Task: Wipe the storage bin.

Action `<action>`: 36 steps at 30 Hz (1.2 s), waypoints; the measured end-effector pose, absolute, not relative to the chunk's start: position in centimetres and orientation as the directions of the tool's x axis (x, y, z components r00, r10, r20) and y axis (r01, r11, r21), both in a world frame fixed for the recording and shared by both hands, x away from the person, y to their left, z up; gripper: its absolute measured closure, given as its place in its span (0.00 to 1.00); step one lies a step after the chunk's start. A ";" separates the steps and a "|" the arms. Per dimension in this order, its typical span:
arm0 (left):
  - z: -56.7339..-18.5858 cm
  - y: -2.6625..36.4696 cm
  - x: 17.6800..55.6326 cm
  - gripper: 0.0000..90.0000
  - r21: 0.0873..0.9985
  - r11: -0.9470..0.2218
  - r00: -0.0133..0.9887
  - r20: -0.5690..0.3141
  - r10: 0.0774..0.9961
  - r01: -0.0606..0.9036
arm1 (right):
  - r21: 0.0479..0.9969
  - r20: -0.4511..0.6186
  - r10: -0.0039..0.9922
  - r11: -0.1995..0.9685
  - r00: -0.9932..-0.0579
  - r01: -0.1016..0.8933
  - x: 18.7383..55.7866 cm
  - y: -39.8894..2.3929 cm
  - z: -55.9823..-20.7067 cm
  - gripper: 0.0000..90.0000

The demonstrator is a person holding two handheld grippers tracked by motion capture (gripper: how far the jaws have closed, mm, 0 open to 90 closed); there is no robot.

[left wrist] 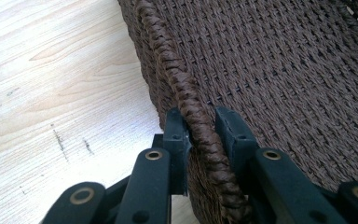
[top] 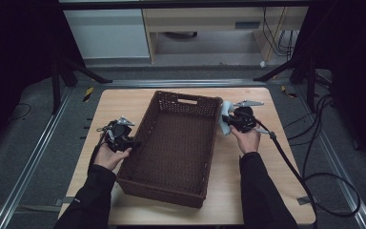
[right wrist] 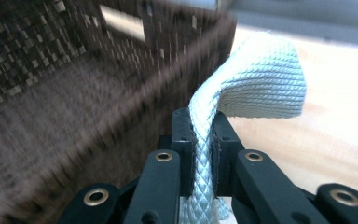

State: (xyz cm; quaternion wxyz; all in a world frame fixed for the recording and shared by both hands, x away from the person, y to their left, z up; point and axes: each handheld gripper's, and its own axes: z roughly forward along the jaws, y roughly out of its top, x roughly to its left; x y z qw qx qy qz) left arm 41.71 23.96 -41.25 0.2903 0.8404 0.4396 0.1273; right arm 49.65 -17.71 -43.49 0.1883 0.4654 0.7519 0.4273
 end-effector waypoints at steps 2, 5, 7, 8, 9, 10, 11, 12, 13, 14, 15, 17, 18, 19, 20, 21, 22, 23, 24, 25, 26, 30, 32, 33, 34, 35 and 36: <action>-41.2 24.0 41.7 0.83 0.600 -0.445 0.581 -0.041 0.813 0.665 | 0.833 0.117 0.862 0.185 -0.494 0.521 49.7 -17.8 -42.7 0.93; -41.3 23.9 41.7 0.83 0.601 -0.442 0.579 -0.043 0.814 0.666 | 0.832 0.103 0.861 0.200 -0.498 0.517 50.0 -17.8 -42.2 0.93; -41.2 23.9 41.7 0.83 0.599 -0.444 0.580 -0.042 0.814 0.666 | 0.829 0.098 0.858 0.210 -0.505 0.518 50.2 -17.7 -42.4 0.93; -41.2 23.9 41.7 0.83 0.599 -0.443 0.579 -0.042 0.814 0.666 | 0.827 0.093 0.855 0.219 -0.510 0.519 50.2 -17.6 -42.6 0.93; -41.2 23.9 41.7 0.83 0.599 -0.443 0.578 -0.042 0.815 0.667 | 0.823 0.086 0.852 0.231 -0.516 0.520 50.3 -17.4 -42.9 0.93; -41.2 23.9 41.7 0.83 0.600 -0.441 0.576 -0.042 0.816 0.668 | 0.814 0.082 0.851 0.242 -0.518 0.527 50.3 -17.3 -43.2 0.93; -41.2 23.9 41.7 0.83 0.600 -0.441 0.575 -0.038 0.817 0.667 | 0.806 0.075 0.850 0.256 -0.521 0.534 50.3 -17.1 -43.5 0.93; -41.2 23.8 41.7 0.83 0.599 -0.444 0.575 -0.034 0.818 0.667 | 0.799 0.073 0.851 0.263 -0.521 0.541 50.4 -17.0 -43.8 0.93; -41.2 23.8 41.7 0.83 0.598 -0.445 0.574 -0.031 0.818 0.666 | 0.788 0.078 0.849 0.268 -0.522 0.554 50.4 -16.9 -44.4 0.93; -41.2 23.8 41.7 0.83 0.599 -0.445 0.574 -0.029 0.818 0.666 | 0.779 0.081 0.849 0.273 -0.523 0.565 50.5 -16.9 -44.9 0.93; -41.2 23.8 41.8 0.83 0.599 -0.445 0.574 -0.030 0.818 0.665 | 0.767 0.083 0.849 0.280 -0.522 0.577 50.5 -16.8 -45.5 0.93; -41.3 23.8 41.9 0.82 0.605 -0.435 0.570 -0.038 0.821 0.667 | 0.740 0.083 0.847 0.301 -0.525 0.602 50.6 -16.8 -46.6 0.93; -41.3 23.8 41.9 0.82 0.604 -0.435 0.570 -0.039 0.821 0.667 | 0.729 0.082 0.846 0.309 -0.526 0.611 50.7 -16.7 -47.0 0.93; -41.3 23.8 41.9 0.82 0.603 -0.436 0.571 -0.039 0.820 0.668 | 0.721 0.085 0.843 0.316 -0.532 0.616 50.7 -16.7 -47.4 0.93; -41.3 23.8 42.0 0.82 0.603 -0.439 0.572 -0.036 0.819 0.666 | 0.717 0.092 0.842 0.315 -0.532 0.622 50.7 -16.8 -47.6 0.93; -41.2 23.8 42.0 0.82 0.602 -0.441 0.573 -0.033 0.819 0.665 | 0.719 0.092 0.840 0.315 -0.534 0.619 50.7 -16.8 -47.6 0.93; -41.2 23.8 42.0 0.82 0.602 -0.442 0.573 -0.032 0.819 0.665 | 0.729 0.091 0.838 0.312 -0.538 0.609 50.6 -16.9 -47.4 0.93; -41.2 23.8 42.1 0.82 0.601 -0.442 0.574 -0.034 0.818 0.666 | 0.744 0.095 0.837 0.300 -0.539 0.597 50.6 -17.0 -47.0 0.93; -41.3 23.8 42.1 0.82 0.602 -0.441 0.574 -0.034 0.818 0.666 | 0.763 0.104 0.835 0.282 -0.541 0.582 50.5 -17.2 -46.5 0.93; -41.3 23.8 42.2 0.82 0.602 -0.441 0.574 -0.035 0.818 0.666 | 0.780 0.114 0.833 0.262 -0.541 0.568 50.5 -17.4 -45.8 0.93; -41.3 23.8 42.2 0.82 0.602 -0.441 0.573 -0.034 0.819 0.666 | 0.791 0.115 0.831 0.254 -0.544 0.556 50.4 -17.5 -45.3 0.93; -41.3 23.8 42.4 0.82 0.603 -0.438 0.572 -0.037 0.819 0.667 | 0.842 0.097 0.828 0.227 -0.552 0.489 50.2 -17.9 -42.6 0.93; -41.3 23.8 42.5 0.82 0.604 -0.438 0.572 -0.036 0.820 0.666 | 0.847 0.093 0.828 0.226 -0.553 0.480 50.2 -18.0 -42.0 0.93; -41.3 23.8 42.5 0.82 0.604 -0.438 0.572 -0.036 0.820 0.666 | 0.847 0.087 0.827 0.232 -0.556 0.478 50.2 -18.0 -41.9 0.93; -41.3 23.8 42.5 0.82 0.604 -0.439 0.572 -0.035 0.819 0.666 | 0.845 0.087 0.826 0.236 -0.558 0.481 50.2 -18.0 -42.0 0.93; -41.3 23.8 42.5 0.82 0.603 -0.439 0.572 -0.035 0.819 0.666 | 0.840 0.080 0.821 0.250 -0.565 0.482 50.1 -17.9 -42.1 0.93; -41.3 23.8 42.5 0.81 0.603 -0.439 0.571 -0.034 0.820 0.666 | 0.834 0.071 0.816 0.267 -0.573 0.484 50.1 -17.8 -42.4 0.93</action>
